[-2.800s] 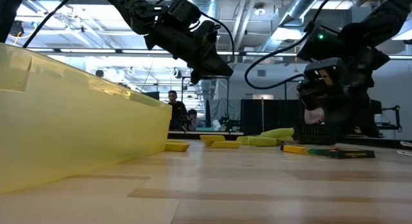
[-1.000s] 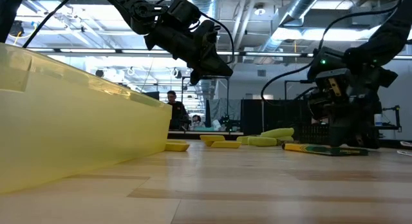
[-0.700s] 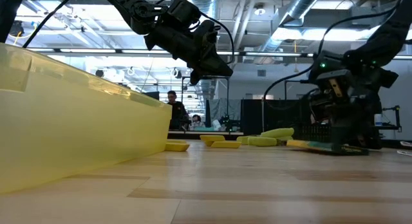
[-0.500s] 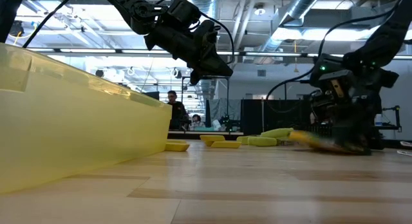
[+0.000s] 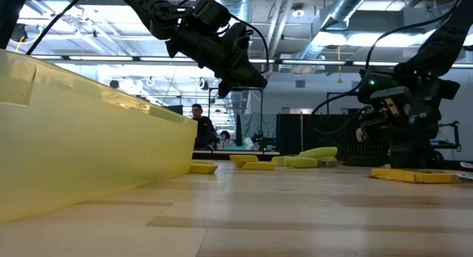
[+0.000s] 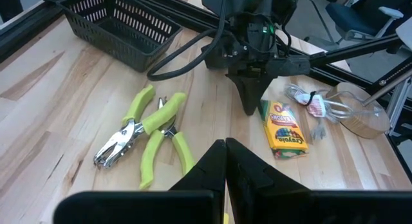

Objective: Pick & Place School Supplies
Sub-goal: Put the yellow crayon box into the yellow bin

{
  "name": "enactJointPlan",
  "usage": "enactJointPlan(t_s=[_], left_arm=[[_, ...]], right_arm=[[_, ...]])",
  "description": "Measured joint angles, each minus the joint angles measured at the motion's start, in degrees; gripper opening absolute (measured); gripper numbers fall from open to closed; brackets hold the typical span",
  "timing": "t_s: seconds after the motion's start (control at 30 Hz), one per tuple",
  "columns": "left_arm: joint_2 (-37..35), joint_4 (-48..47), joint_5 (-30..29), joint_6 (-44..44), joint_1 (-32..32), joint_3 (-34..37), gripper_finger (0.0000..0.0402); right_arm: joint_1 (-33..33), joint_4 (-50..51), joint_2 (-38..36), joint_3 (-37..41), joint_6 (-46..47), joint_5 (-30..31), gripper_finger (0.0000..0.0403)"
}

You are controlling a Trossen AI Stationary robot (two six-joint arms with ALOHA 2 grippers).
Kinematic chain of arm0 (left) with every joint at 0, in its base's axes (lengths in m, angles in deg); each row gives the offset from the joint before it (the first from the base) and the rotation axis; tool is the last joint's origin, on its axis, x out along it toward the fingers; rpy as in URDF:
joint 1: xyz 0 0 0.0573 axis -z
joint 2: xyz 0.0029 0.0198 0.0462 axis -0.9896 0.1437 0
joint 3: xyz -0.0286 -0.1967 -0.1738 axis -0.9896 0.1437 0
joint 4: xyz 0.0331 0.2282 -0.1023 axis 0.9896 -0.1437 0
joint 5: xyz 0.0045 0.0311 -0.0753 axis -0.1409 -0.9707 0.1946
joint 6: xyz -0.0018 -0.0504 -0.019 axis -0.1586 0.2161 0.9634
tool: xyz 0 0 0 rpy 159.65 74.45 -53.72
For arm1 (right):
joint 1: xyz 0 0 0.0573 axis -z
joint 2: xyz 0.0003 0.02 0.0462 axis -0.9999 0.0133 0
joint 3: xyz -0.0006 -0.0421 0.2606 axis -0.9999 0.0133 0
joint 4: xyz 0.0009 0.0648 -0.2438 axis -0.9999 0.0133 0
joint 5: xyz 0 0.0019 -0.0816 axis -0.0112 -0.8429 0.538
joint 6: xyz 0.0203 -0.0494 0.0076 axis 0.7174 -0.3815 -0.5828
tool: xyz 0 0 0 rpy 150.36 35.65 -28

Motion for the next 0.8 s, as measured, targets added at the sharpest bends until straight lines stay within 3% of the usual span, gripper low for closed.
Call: enactJointPlan(t_s=[0.63, 0.8], left_arm=[[0.0, 0.9, 0.3, 1.0, 0.1, 0.0, 0.0001], [0.0, 1.2, 0.5, 1.0, 0.3, 0.0, 0.0001]], right_arm=[[-1.0, -2.0, -1.6, -2.5, 3.6, -0.2, 0.0], [-2.4, -7.1, -1.6, -2.5, 5.3, -5.5, 0.0]])
